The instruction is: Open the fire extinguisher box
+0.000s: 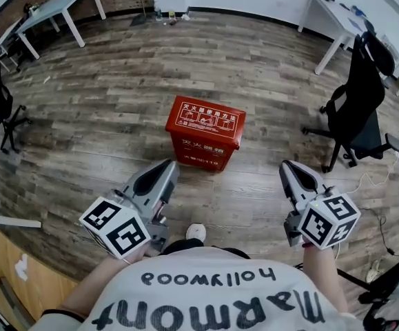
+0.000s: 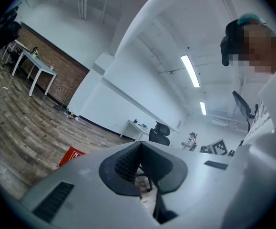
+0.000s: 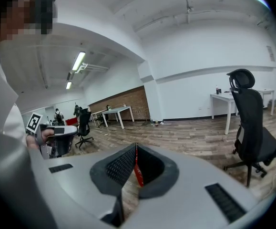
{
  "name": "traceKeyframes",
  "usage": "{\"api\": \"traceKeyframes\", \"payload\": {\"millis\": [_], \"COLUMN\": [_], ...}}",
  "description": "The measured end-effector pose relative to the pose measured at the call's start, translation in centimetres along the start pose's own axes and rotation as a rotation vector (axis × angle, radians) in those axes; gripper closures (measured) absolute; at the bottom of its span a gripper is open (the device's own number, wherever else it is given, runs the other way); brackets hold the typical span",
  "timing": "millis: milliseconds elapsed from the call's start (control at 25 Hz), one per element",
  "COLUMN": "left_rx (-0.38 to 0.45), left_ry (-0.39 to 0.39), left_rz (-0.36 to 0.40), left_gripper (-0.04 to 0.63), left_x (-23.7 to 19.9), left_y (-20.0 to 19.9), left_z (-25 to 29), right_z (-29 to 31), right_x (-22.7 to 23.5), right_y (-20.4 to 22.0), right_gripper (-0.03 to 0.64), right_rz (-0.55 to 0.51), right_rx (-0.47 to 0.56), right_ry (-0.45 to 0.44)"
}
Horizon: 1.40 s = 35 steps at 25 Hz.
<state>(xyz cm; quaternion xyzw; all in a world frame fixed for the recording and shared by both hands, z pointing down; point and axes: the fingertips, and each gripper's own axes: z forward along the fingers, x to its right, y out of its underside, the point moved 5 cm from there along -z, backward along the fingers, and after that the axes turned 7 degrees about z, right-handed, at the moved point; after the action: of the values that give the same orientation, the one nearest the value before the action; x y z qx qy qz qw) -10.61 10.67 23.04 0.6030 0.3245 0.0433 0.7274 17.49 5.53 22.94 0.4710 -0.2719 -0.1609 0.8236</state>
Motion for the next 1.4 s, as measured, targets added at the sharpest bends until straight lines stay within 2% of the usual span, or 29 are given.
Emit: {"api": "traceKeyframes", "payload": {"millis": [160,360,520,720,840,1120,1280,1400], "left_rx": [-0.001,0.035,0.088,0.014,0.015,-0.008,-0.028,-0.039], "left_ry": [0.009,0.031,0.062,0.003,-0.033,-0.031,0.0,-0.009], "left_rz": [0.01,-0.009,-0.03,0.016,-0.003,0.013,0.05,0.056], "left_gripper": [0.591,0.591,0.591,0.591,0.591,0.591,0.591,0.591], "left_x": [-2.9,-5.3,-6.1,-7.2,-7.7,-6.9,-6.1,-5.9], "left_y": [-0.9,-2.0,-2.1,-1.2,-1.3,-1.1,-0.8,-0.9], "left_z": [0.5,0.9,1.7,3.3,4.7,8.1,10.1,11.4], "right_z": [2.4,4.3,4.7,5.9,7.4,9.9,10.8,11.4], "right_x": [-1.1,-1.3,-0.4,0.8,1.9,3.9,5.9,6.9], "right_y": [-0.6,-0.6,-0.7,-0.9,-1.3,-2.9,-3.3,-3.6], "right_gripper": [0.606,0.606,0.606,0.606,0.606,0.606,0.607,0.606], "right_rz": [-0.026,0.068,0.082,0.081,0.086,0.047,0.089,0.087], "right_rx": [-0.004,0.003,0.014,0.005,-0.034,-0.065,-0.06,-0.075], "right_ry": [0.003,-0.025,0.013,-0.024,-0.033,-0.076,-0.081,-0.084]}}
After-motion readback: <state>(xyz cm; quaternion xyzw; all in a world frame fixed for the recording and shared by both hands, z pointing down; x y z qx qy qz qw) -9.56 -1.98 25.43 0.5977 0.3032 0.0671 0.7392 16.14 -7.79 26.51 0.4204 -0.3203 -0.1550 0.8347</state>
